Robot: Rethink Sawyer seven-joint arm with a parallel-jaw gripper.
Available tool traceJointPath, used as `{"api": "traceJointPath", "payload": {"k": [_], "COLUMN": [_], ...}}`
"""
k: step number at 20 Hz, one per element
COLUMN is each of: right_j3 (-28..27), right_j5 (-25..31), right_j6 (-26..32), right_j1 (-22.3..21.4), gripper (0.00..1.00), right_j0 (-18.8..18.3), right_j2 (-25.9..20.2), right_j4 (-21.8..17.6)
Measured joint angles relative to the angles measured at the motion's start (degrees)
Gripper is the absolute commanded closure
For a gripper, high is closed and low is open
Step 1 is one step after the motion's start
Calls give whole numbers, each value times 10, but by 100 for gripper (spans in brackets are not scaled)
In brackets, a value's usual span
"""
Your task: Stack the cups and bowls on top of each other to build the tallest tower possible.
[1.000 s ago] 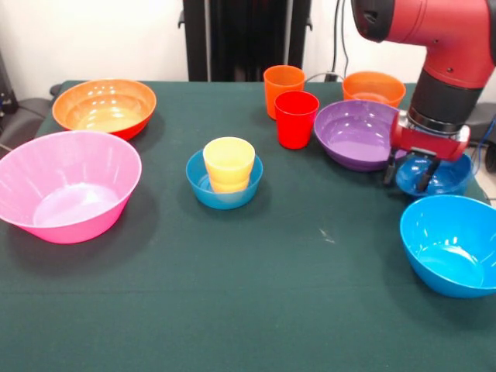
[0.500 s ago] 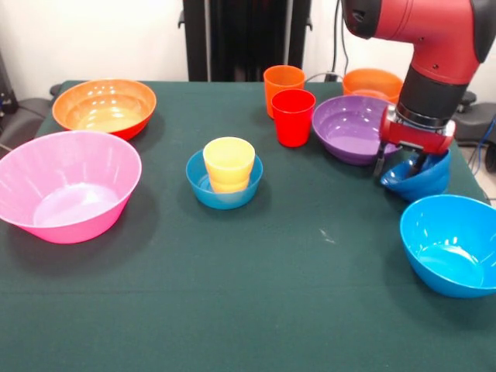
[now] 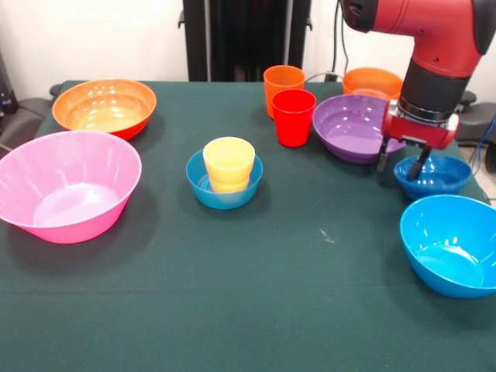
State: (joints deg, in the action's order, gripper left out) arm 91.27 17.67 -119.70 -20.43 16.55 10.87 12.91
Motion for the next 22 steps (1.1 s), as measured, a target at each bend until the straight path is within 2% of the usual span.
{"api": "traceJointPath", "payload": {"k": [11, 22], "right_j3": [0, 0], "right_j5": [0, 0], "right_j6": [0, 0], "right_j1": [-22, -5], "gripper": [0, 0], "right_j0": [-5, 2], "right_j2": [-15, -9], "right_j4": [0, 0]}}
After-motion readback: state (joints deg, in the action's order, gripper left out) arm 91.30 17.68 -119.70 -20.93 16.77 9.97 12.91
